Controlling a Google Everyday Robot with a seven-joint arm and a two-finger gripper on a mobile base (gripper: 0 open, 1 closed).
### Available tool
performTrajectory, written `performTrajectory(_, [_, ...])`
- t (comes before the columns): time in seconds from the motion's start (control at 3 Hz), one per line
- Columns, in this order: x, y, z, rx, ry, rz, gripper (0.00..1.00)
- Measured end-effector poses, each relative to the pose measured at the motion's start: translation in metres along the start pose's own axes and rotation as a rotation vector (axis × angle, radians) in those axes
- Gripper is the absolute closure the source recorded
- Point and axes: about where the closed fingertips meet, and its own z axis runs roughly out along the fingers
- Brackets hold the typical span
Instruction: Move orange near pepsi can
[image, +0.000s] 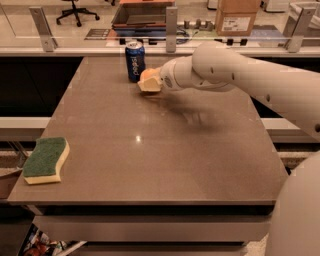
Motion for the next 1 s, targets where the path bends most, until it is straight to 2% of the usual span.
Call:
performTrajectory(0.33, [-0.0007,0.0018,0.0012,-0.003,0.0,-0.001,0.12])
performTrajectory(0.67, [-0.0013,0.0034,0.0023,-0.006,0.0,-0.002,0.0])
performTrajectory(1.0, [-0.0013,0.0034,0.0023,-0.006,0.0,-0.002,0.0])
